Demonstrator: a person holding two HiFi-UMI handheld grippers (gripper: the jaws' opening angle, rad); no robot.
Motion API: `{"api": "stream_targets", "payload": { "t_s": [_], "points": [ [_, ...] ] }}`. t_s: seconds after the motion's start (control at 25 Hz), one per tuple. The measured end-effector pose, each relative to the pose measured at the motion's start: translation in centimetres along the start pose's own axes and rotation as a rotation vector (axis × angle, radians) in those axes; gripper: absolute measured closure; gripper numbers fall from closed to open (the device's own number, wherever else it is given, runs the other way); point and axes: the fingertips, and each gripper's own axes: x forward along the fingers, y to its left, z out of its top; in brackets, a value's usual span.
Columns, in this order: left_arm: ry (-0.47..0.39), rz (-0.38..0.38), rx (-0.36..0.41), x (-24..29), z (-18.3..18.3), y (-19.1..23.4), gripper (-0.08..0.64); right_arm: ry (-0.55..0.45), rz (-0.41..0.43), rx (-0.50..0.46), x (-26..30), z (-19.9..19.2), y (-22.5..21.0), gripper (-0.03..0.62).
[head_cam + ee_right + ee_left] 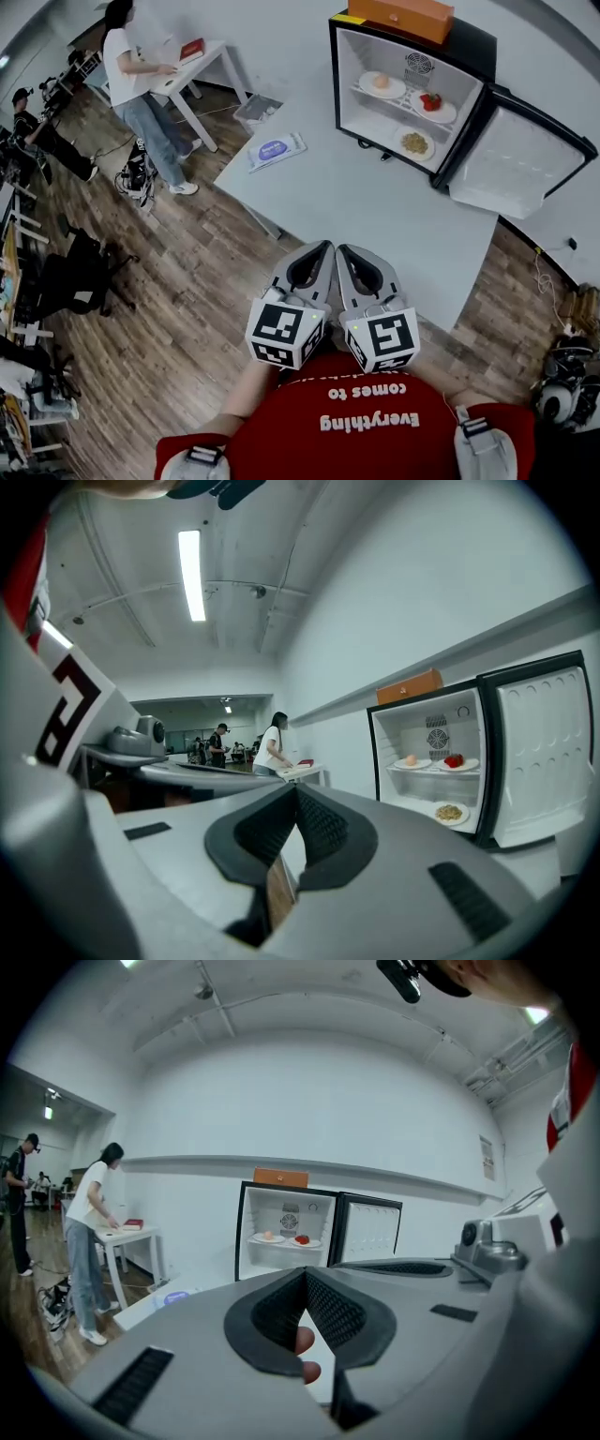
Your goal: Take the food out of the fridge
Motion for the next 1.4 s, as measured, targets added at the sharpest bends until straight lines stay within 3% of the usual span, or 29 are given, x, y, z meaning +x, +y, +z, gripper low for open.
{"api": "stream_targets", "payload": {
  "t_s": [0.16,0.32,0.6,0.72,0.92,1.2,1.4],
  "points": [
    [0.010,-0.084,0.047,1.9,1.9,6.3,0.554,-0.021,-0.087,0.005,6.5,1.2,0.9,0.580],
    [0.037,-0.204,0.058,4.2,1.9,8.9,0.554,-0.010,-0.210,0.038,9.7,0.7,0.0,0.580],
    [0.095,-0.432,0.068,9.3,0.0,6.2,0.554,0.037,-0.438,0.094,9.1,-1.3,-5.4,0.580],
    [0.072,-0.473,0.091,12.0,0.4,5.6,0.554,0.030,-0.472,0.146,9.7,-1.4,-8.1,0.580],
    [0.068,-0.518,0.080,16.9,1.3,5.9,0.554,0.031,-0.511,0.151,12.0,-1.8,-12.5,0.578],
    [0.087,-0.558,0.171,23.7,1.5,7.3,0.554,0.047,-0.547,0.351,15.1,-5.2,-21.5,0.578],
    [0.137,-0.548,0.145,27.3,0.5,9.0,0.554,0.078,-0.616,0.703,16.8,-12.0,-30.3,0.569]
  ]
}}
